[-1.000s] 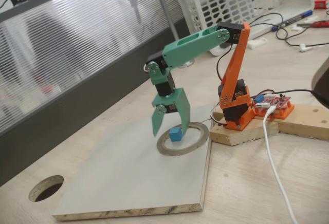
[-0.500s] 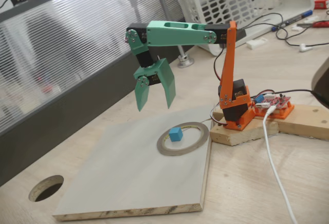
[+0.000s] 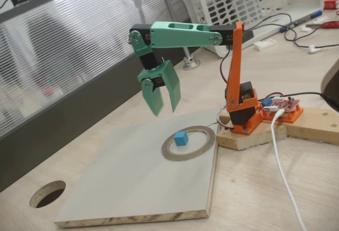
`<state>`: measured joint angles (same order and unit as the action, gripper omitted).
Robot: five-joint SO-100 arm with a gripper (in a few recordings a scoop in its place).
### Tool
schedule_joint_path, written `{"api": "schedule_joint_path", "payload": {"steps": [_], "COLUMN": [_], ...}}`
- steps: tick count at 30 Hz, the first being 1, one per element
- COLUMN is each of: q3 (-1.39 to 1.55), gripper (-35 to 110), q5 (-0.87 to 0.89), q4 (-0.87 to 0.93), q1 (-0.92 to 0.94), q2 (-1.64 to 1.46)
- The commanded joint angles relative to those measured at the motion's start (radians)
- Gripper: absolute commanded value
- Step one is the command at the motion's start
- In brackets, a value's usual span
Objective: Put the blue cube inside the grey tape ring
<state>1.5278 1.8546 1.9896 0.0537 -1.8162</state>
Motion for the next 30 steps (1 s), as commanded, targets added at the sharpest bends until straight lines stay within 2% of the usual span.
{"api": "schedule_joint_path", "payload": {"steps": [1,7,12,18,30], "q3": [-0.026,-0.018,-0.023,-0.012,-0.011], "gripper": [-5,3,3,3,3], "q5": [0.005,0.003,0.003,0.009,0.012], "q4": [0.032,0.032,0.032,0.032,0.032], "q1": [0.005,0.005,0.005,0.006,0.002], "q2": [-0.014,-0.015,-0.038,-0.233,-0.233]}}
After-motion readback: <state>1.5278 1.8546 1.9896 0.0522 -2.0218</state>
